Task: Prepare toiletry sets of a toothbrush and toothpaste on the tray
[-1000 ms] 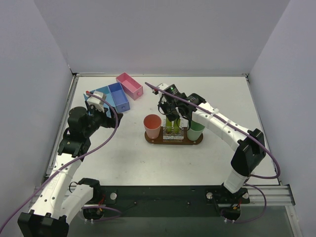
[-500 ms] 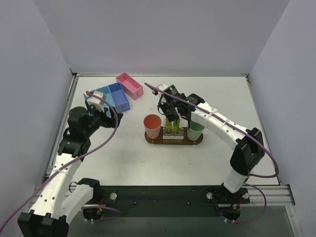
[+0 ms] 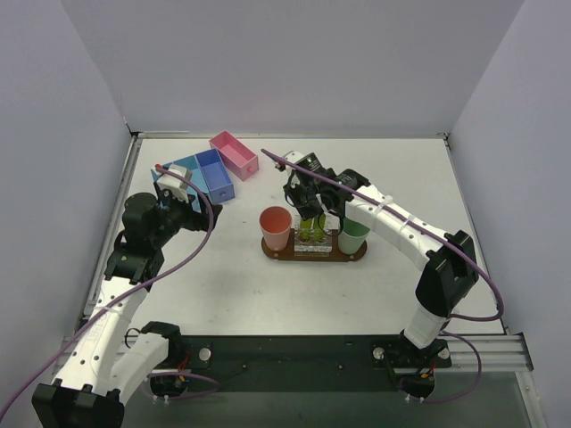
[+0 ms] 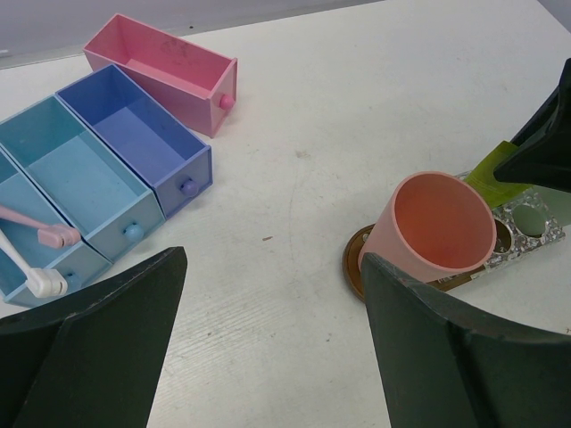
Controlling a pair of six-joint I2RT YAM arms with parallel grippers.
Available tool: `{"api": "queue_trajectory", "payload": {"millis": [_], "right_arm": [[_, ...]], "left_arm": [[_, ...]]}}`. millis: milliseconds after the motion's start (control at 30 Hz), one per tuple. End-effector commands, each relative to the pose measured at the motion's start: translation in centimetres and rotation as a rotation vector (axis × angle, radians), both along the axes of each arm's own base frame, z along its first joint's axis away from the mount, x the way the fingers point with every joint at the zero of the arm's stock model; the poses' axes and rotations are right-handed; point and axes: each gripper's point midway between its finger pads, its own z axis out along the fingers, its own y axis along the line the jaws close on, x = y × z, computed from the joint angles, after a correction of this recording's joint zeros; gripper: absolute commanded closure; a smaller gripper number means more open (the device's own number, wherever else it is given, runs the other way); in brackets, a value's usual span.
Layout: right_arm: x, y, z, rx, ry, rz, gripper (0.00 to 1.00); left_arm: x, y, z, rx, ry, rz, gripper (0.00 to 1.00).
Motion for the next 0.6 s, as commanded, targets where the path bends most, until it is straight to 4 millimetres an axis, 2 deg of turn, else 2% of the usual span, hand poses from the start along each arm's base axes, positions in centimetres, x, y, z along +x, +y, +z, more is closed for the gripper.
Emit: {"api": "queue_trajectory", "payload": {"millis": [0, 567], "right_arm": [[0.0, -0.3, 1.7, 0.032, -0.032, -0.005, 0.76], [-0.7, -0.6, 6.3, 0.11, -0.13, 0.002, 0.58]], "left_arm": [[0.1, 0.2, 0.7, 0.007, -0.03, 0.0, 0.1], [0.4, 0.4, 0.3, 0.001, -0.01, 0.022, 0.1]]}}
